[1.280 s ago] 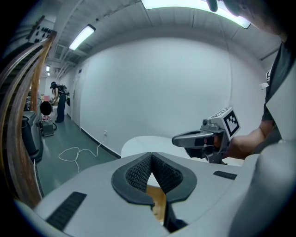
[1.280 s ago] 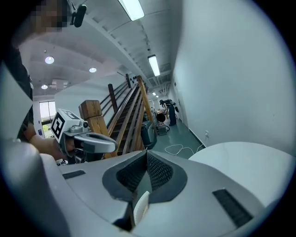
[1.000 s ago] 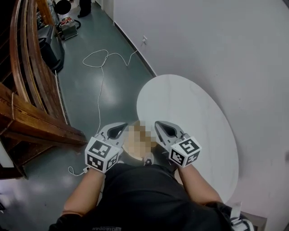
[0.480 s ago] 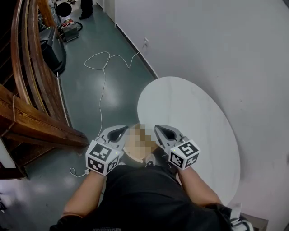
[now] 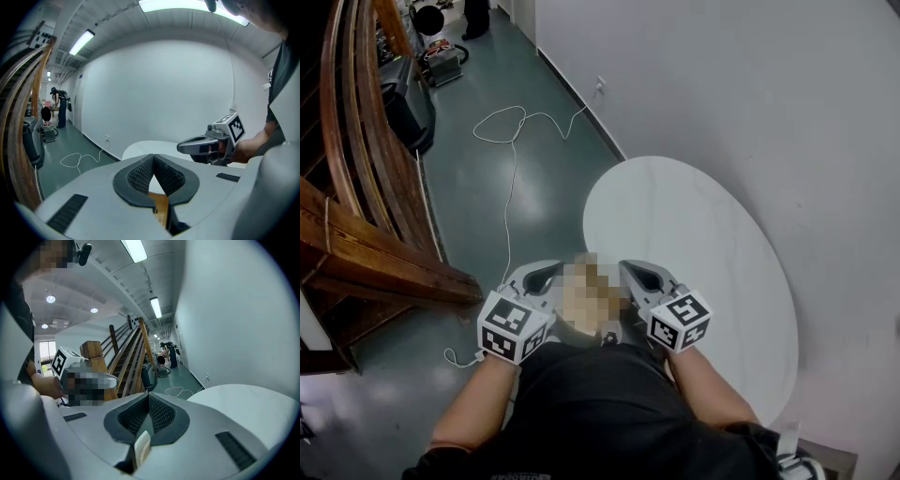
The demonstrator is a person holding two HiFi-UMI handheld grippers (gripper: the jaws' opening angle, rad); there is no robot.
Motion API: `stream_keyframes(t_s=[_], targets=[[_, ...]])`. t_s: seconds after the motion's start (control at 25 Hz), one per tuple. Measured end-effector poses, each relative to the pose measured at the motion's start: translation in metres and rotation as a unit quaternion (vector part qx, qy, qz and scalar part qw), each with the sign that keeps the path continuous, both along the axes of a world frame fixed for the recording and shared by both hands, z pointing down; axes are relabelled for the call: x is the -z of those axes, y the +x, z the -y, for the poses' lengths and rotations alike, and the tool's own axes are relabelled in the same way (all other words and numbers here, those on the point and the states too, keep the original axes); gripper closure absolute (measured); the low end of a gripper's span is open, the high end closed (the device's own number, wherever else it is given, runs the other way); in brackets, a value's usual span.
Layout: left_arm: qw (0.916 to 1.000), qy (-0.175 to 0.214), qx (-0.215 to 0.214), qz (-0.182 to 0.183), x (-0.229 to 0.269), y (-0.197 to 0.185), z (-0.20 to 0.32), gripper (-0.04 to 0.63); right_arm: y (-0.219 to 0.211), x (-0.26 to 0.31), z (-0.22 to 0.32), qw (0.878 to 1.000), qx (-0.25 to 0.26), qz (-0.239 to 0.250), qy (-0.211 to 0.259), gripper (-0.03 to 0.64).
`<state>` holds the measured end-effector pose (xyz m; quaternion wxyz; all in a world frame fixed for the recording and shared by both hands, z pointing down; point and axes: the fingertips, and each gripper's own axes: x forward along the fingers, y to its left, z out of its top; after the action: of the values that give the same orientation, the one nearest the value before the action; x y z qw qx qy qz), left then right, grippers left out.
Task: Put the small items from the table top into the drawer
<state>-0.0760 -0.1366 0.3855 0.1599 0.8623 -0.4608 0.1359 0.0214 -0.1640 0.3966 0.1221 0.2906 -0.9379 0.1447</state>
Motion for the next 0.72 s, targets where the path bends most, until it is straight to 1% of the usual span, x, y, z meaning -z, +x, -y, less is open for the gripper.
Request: stream_keyframes(t_s=[0.72], targets=[[1.0000,-0.003,-0.003,0.009,-0.0027,0.0002,-0.0041,0.580,-0.0001,-0.0048,-0.0041,1.000,0.005,-0.007,-0.006,0.609]])
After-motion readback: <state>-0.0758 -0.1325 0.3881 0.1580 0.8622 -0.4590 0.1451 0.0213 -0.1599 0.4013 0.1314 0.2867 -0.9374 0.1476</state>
